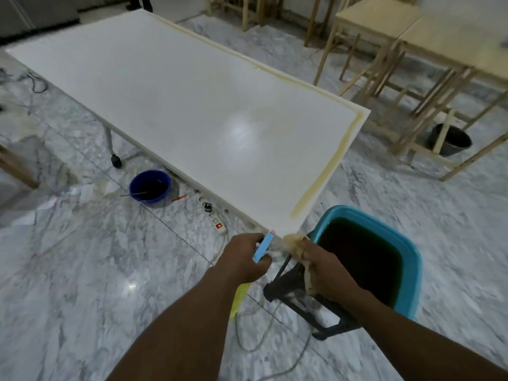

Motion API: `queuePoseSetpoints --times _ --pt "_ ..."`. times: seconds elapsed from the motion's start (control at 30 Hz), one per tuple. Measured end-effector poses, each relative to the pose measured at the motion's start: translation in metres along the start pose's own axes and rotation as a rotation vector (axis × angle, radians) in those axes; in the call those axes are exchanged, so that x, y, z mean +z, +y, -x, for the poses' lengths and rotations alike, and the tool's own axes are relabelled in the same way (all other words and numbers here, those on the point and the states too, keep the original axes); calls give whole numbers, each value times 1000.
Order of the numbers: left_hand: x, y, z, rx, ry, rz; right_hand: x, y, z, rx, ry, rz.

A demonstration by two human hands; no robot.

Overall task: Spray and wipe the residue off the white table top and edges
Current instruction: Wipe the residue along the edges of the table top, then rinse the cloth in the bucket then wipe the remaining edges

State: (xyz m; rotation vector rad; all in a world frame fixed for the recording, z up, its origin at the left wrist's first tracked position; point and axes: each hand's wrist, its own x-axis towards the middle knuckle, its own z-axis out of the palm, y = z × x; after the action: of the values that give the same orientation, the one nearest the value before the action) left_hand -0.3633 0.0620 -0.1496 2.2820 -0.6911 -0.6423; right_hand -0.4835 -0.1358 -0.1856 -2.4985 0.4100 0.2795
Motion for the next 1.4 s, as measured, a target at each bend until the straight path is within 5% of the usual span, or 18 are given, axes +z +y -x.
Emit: queuePoseSetpoints --times 0.1,0.17,0.23,0.37,0.67,1.1,1.4 --pt "-17 26 -13 72 -117 -47 -36 -31 6 563 157 -850" --pt "-34 44 -23 106 -176 -72 -59 -42 10 733 169 -1507" --pt "-52 59 -37 126 -232 -66 -78 -54 17 727 272 -1922" --pt "-86 78 -61 154 -339 -96 -90 -77 13 552 393 -2284" --pt "-168 101 -120 316 -609 -311 -123 -136 -48 412 492 -2250" --pt "-194 94 -166 498 -621 -328 -130 -167 -75 478 660 -2170" --pt "-189 118 -206 586 -317 -97 -169 -115 -95 567 737 -1942"
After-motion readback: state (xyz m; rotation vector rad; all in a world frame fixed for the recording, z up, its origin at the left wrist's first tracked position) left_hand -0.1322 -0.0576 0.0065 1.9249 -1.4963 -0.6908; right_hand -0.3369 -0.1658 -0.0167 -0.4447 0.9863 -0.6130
